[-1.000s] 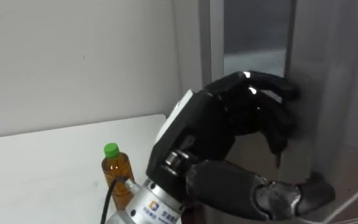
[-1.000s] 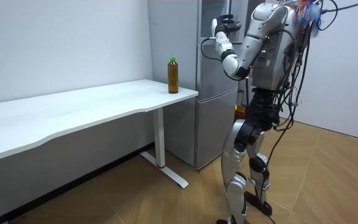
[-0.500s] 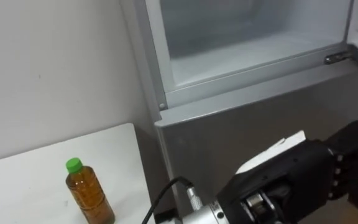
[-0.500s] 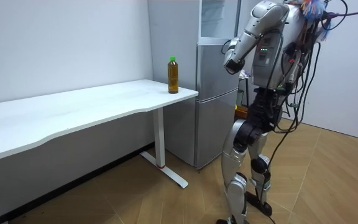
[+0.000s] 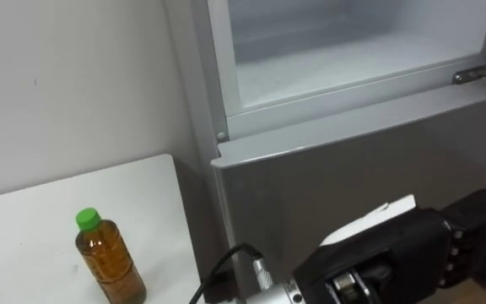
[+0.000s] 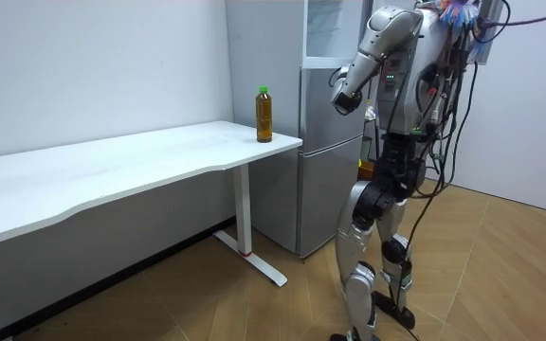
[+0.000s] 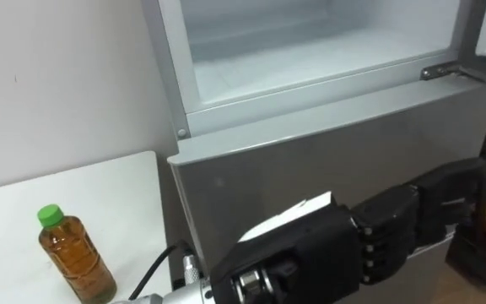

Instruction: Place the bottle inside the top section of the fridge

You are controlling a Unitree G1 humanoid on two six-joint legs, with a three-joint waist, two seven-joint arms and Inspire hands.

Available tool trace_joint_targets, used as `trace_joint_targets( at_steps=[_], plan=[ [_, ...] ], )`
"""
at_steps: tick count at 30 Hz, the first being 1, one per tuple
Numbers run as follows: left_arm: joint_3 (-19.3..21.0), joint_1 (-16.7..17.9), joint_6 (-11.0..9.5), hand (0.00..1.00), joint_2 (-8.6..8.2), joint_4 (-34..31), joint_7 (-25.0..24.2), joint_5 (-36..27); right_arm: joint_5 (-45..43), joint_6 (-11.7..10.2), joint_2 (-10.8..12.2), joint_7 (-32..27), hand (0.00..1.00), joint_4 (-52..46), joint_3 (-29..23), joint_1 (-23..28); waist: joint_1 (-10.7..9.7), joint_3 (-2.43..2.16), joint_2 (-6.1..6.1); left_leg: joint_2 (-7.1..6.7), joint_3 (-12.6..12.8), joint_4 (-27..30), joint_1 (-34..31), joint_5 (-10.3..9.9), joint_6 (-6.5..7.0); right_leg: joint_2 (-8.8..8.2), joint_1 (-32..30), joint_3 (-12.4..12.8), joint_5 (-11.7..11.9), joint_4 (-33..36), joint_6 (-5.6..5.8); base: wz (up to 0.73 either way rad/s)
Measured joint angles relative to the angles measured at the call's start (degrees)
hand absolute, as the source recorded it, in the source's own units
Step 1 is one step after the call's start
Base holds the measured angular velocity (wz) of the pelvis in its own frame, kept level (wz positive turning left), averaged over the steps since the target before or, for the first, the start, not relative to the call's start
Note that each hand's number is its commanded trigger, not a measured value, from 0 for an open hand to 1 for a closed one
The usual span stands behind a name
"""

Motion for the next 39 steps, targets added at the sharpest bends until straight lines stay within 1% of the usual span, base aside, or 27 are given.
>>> trace_joint_targets(
  at_steps=[5, 10, 11, 12, 14, 19, 21, 22, 23, 24, 25, 26, 27, 28, 29, 30, 31, 32, 33, 34, 36, 37, 38, 39],
  plan=[
    [0.01, 0.00, 0.29, 0.00, 0.07, 1.13, -0.02, 0.39, -0.33, 0.44, 0.31, 0.08, 0.00, -1.09, -0.05, 0.46, 0.04, 0.06, -0.02, -0.02, -0.01, 0.01, 0.20, 0.00, 0.00, -0.01, -0.03, 0.00, 0.01, 0.04, -0.01, 0.00],
    [0.01, 0.04, 0.42, 0.00, 0.21, 1.12, -0.22, 4.52, -1.08, 0.96, 0.34, 0.17, 0.00, -1.46, -0.14, 0.45, 0.46, 0.17, -0.20, -0.07, -0.09, 0.06, 0.29, 0.01, 0.00, -0.03, 0.05, 0.11, -0.04, -0.06, 0.03, 0.00],
    [0.05, 0.04, 0.42, 0.00, 0.29, 1.11, -0.27, 4.84, -0.99, 0.96, 0.37, 0.19, 0.00, -1.37, -0.17, 0.49, 0.54, 0.26, -0.32, -0.09, -0.11, 0.05, 0.50, 0.01, 0.01, -0.03, 0.30, 0.10, -0.05, -0.07, 0.04, 0.00],
    [0.11, 0.05, 0.42, 0.00, 0.40, 1.11, -0.44, 4.84, -0.95, 0.97, 0.44, 0.25, 0.00, -1.36, -0.16, 0.49, 0.58, 0.45, -0.60, -0.12, -0.13, -0.03, 0.94, 0.01, 0.00, -0.04, 0.80, 0.08, -0.09, -0.18, 0.07, 0.00],
    [0.14, 0.08, 0.40, 0.00, 0.73, 0.97, -1.02, 4.84, -0.81, 0.92, 0.53, 0.45, 0.00, -1.42, -0.16, 0.48, 0.70, 0.59, -0.87, -0.12, -0.15, -0.06, 1.11, 0.02, -0.01, -0.04, 0.96, 0.02, -0.21, -0.14, 0.06, 0.00],
    [0.83, 2.02, 0.36, 0.00, 1.60, 0.88, -2.11, 4.86, -0.66, 0.57, 0.90, 0.49, 0.00, -1.17, -0.12, 0.57, 1.59, 0.75, -1.16, -0.12, -0.18, -0.13, 0.99, 0.05, -0.06, -0.03, 0.82, -0.12, -0.24, -0.23, 0.01, 0.00],
    [1.00, 3.29, -0.03, 0.00, 1.61, 0.88, -2.88, 4.94, -0.67, -0.08, 1.15, 1.02, 0.00, -0.89, -0.12, 0.72, 2.61, 0.68, -1.44, -0.16, -0.30, -0.30, 1.09, 0.06, -0.08, -0.07, 0.80, -0.19, -0.25, -0.19, 0.00, 0.00],
    [1.16, 3.83, -0.18, 0.00, 1.63, 0.88, -3.05, 4.92, -0.69, -0.27, 1.21, 1.20, 0.00, -0.83, -0.12, 0.74, 2.77, 0.65, -1.56, -0.17, -0.32, -0.40, 1.14, 0.07, -0.10, -0.08, 0.82, -0.24, -0.25, -0.19, 0.00, 0.04],
    [1.68, 5.23, -0.55, 0.00, 1.85, 0.88, -3.55, 4.92, -0.70, -0.71, 1.36, 1.63, 0.00, -0.51, -0.14, 0.72, 2.90, 0.61, -1.88, -0.20, -0.71, -0.59, 1.23, 0.12, -0.18, -0.07, 0.98, -0.51, -0.24, -0.18, -0.01, 0.09],
    [2.08, 6.98, -1.20, 0.00, 2.43, 0.87, -3.93, 4.88, -0.70, -1.18, 1.53, 1.89, 0.00, -0.31, -0.14, 0.92, 3.04, 0.62, -2.34, -0.25, -1.08, -1.06, 1.49, 0.22, -0.34, -0.03, 1.27, -0.88, -0.24, -0.18, -0.01, 0.12],
    [2.16, 8.01, -1.33, 0.00, 2.77, 0.83, -4.01, 4.88, -0.68, -1.31, 1.59, 2.01, 0.00, -0.27, -0.14, 1.14, 3.20, 0.61, -2.58, -0.24, -1.15, -1.11, 1.54, 0.24, -0.37, -0.01, 1.58, -1.19, -0.24, -0.17, -0.01, 0.14],
    [2.27, 9.96, -1.34, 0.00, 3.46, 0.41, -4.07, 4.88, -0.71, -1.58, 1.61, 2.25, 0.00, 0.06, -0.18, 1.49, 3.67, 0.59, -3.01, -0.22, -1.34, -1.12, 1.60, 0.28, -0.44, 0.04, 1.82, -1.48, -0.24, -0.16, -0.01, 0.13],
    [2.61, 11.78, -1.34, 0.00, 4.14, -0.25, -4.25, 4.84, -0.69, -1.79, 1.63, 2.34, 0.00, 0.63, -0.36, 1.48, 3.99, 0.52, -3.14, -0.22, -1.55, -1.12, 1.52, 0.29, -0.45, 0.05, 1.84, -1.64, -0.24, -0.13, -0.01, 0.11],
    [2.98, 12.36, -1.34, 0.00, 4.29, -0.35, -4.53, 4.83, -0.73, -1.83, 1.67, 2.41, 0.00, 0.82, -0.68, 1.46, 4.25, 0.46, -3.09, -0.23, -1.67, -1.12, 1.48, 0.29, -0.45, 0.05, 1.87, -1.70, -0.24, -0.07, -0.01, 0.07],
    [4.13, 13.67, -1.40, 0.00, 4.53, -0.35, -5.35, 4.77, -0.75, -1.84, 1.79, 2.68, 0.00, 0.90, -1.18, 1.66, 5.23, 0.55, -3.59, -0.24, -1.72, -1.12, 1.56, 0.29, -0.45, 0.05, 1.91, -1.72, -0.24, 0.06, -0.01, 0.00],
    [5.32, 15.45, -1.83, 0.00, 5.00, -0.18, -5.65, 4.79, -0.75, -1.86, 1.94, 3.13, 0.00, 0.88, -1.36, 1.96, 5.44, 0.46, -3.93, -0.23, -1.74, -1.16, 1.83, 0.31, -0.48, 0.05, 2.19, -1.78, -0.24, 0.08, -0.01, 0.00],
    [5.94, 16.45, -1.91, 0.00, 5.19, -0.15, -5.69, 4.87, -0.75, -1.86, 1.99, 3.44, 0.00, 0.88, -1.55, 2.11, 5.49, 0.46, -4.10, -0.24, -1.82, -1.23, 2.07, 0.32, -0.49, 0.05, 2.46, -1.83, -0.24, 0.05, -0.01, 0.05],
    [7.00, 18.80, -1.96, 0.00, 5.46, -0.14, -5.69, 4.88, -0.73, -2.00, 2.03, 4.19, 0.00, 0.79, -2.37, 2.66, 5.73, 0.23, -4.39, -0.24, -1.91, -1.23, 2.18, 0.32, -0.49, 0.05, 2.70, -2.01, -0.24, 0.03, -0.01, 0.06],
    [7.75, 21.02, -2.21, 0.00, 5.84, -0.10, -5.69, 4.88, -0.64, -2.37, 2.02, 4.56, 0.00, 0.93, -2.53, 2.96, 6.16, 0.14, -4.51, -0.24, -1.94, -1.23, 2.38, 0.32, -0.49, 0.05, 2.88, -2.05, -0.24, 0.03, -0.01, 0.00],
    [8.06, 22.13, -2.28, 0.00, 6.13, -0.10, -5.69, 4.88, -0.64, -2.39, 2.02, 4.66, 0.00, 0.92, -2.64, 3.06, 6.47, 0.16, -4.71, -0.24, -1.92, -1.24, 2.49, 0.32, -0.49, 0.05, 2.97, -2.08, -0.24, 0.02, -0.01, 0.00],
    [9.01, 26.31, -2.31, 0.00, 7.29, 0.67, -5.82, 5.00, -0.71, -2.41, 2.11, 4.75, 0.00, 0.96, -3.56, 3.35, 6.86, 0.16, -4.89, -0.24, -2.15, -1.28, 2.54, 0.32, -0.49, 0.06, 3.21, -2.72, -0.24, 0.00, -0.01, 0.04],
    [9.26, 27.14, -2.30, 0.00, 7.49, 1.14, -5.93, 5.06, -0.66, -2.43, 2.12, 4.75, 0.00, 0.96, -3.76, 3.42, 7.08, 0.15, -4.90, -0.24, -2.20, -1.29, 2.53, 0.32, -0.49, 0.06, 3.22, -2.72, -0.24, 0.00, -0.01, 0.07],
    [9.92, 28.73, -2.29, 0.00, 7.79, 1.70, -6.25, 6.66, -0.71, -2.52, 2.15, 4.76, 0.00, 0.68, -4.18, 3.74, 7.31, 0.11, -4.96, -0.24, -2.42, -1.28, 2.49, 0.32, -0.50, 0.06, 3.15, -3.00, -0.24, -0.01, -0.02, 0.05],
    [10.92, 30.38, -2.26, 0.00, 7.88, 1.75, -6.76, 8.74, -0.74, -2.61, 2.16, 4.81, 0.00, 0.00, -4.77, 4.52, 8.01, 0.06, -4.94, -0.23, -2.54, -1.27, 2.46, 0.33, -0.52, 0.07, 3.09, -3.09, -0.24, 0.04, -0.02, 0.03]
  ],
)
